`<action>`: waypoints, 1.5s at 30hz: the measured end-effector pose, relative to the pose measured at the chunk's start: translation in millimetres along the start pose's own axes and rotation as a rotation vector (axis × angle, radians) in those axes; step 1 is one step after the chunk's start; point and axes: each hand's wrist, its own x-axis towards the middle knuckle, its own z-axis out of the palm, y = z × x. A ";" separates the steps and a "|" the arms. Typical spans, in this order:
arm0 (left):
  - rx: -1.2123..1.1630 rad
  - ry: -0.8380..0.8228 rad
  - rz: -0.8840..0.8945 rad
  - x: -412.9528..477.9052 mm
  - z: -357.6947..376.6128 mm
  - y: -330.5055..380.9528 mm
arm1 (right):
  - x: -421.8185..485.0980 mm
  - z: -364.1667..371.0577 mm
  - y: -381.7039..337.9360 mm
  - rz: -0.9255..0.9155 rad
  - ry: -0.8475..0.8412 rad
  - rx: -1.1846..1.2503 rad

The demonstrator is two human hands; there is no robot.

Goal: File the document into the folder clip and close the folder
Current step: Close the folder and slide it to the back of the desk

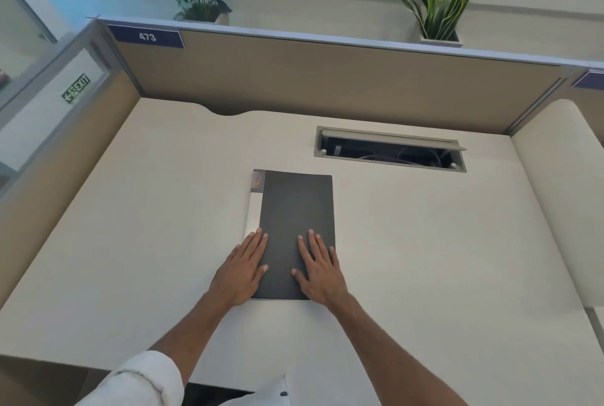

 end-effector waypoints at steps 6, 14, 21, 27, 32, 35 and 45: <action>-0.009 -0.005 -0.035 10.1 -14.3 -45.4 | 40.4 1.9 -33.2 -0.020 -0.001 0.014; -0.007 -0.025 -0.019 50.9 -40.3 -87.7 | 97.1 -4.5 -52.3 -0.002 -0.009 0.051; -0.016 -0.030 0.018 98.0 -59.0 -110.1 | 145.2 -18.4 -50.7 0.023 -0.005 0.068; -0.023 0.016 0.057 139.7 -67.9 -122.9 | 184.1 -28.9 -42.1 0.036 0.011 0.069; -0.001 0.039 0.047 169.9 -68.8 -125.8 | 213.2 -38.1 -32.6 0.045 0.011 0.069; -0.012 0.059 0.046 185.7 -69.7 -125.9 | 227.4 -42.9 -25.5 0.046 0.016 0.057; -0.003 0.054 0.073 227.2 -84.2 -133.5 | 261.4 -61.9 -13.7 0.060 0.015 0.058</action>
